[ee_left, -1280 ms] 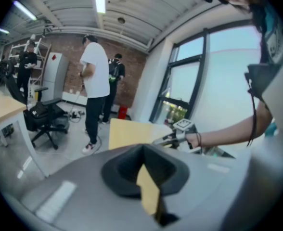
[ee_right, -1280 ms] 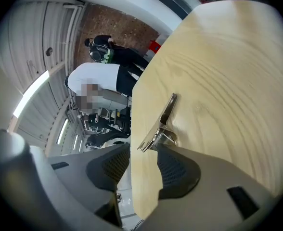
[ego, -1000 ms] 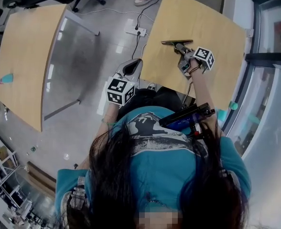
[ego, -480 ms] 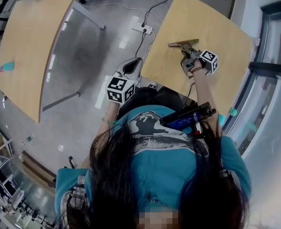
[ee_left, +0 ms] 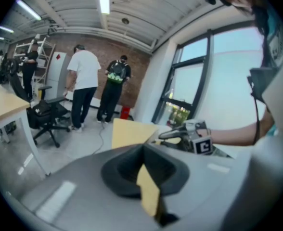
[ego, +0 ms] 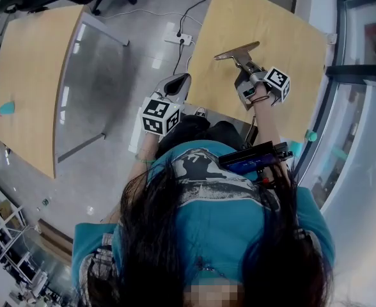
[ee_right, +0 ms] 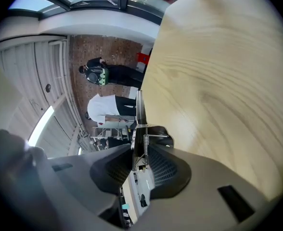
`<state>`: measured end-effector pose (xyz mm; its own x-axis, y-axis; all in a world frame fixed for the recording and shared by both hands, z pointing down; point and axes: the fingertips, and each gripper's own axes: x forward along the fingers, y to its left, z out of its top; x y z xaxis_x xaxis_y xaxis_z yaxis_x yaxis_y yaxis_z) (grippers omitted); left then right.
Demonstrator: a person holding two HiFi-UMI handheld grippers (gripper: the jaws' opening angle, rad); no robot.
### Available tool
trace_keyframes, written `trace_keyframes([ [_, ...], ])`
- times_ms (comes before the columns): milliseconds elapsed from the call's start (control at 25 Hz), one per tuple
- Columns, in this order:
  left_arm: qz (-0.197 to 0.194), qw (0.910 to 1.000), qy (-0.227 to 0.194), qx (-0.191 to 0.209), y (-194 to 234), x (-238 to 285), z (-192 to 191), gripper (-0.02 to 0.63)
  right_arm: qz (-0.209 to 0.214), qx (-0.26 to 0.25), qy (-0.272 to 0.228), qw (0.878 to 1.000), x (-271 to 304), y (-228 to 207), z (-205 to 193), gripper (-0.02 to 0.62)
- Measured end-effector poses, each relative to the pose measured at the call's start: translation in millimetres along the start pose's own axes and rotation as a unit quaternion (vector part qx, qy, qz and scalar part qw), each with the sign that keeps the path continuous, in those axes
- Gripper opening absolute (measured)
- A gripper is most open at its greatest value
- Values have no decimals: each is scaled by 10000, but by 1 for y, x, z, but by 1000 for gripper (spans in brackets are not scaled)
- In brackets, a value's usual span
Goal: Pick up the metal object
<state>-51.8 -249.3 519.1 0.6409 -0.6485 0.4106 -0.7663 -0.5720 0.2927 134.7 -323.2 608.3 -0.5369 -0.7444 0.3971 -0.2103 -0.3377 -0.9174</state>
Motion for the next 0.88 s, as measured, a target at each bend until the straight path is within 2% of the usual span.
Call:
trace_keyframes([
  [320,-384,9991,70,139,-44,6,-11,3,390,-258,-207,9987,-85,19,-22,98],
  [520,-519,9985,56,153,-84,-3,-25,3,564,-273,-384,9973,-152,5,-44,97],
  [640,-549,9983,39,168,-100,-7,-26,3,438,-420,-368,9975,-180,-2,-58,97],
  [880,-614,9978,-32,245,-178,-35,-64,3,497,-533,-379,9966,-270,-40,-92,97],
])
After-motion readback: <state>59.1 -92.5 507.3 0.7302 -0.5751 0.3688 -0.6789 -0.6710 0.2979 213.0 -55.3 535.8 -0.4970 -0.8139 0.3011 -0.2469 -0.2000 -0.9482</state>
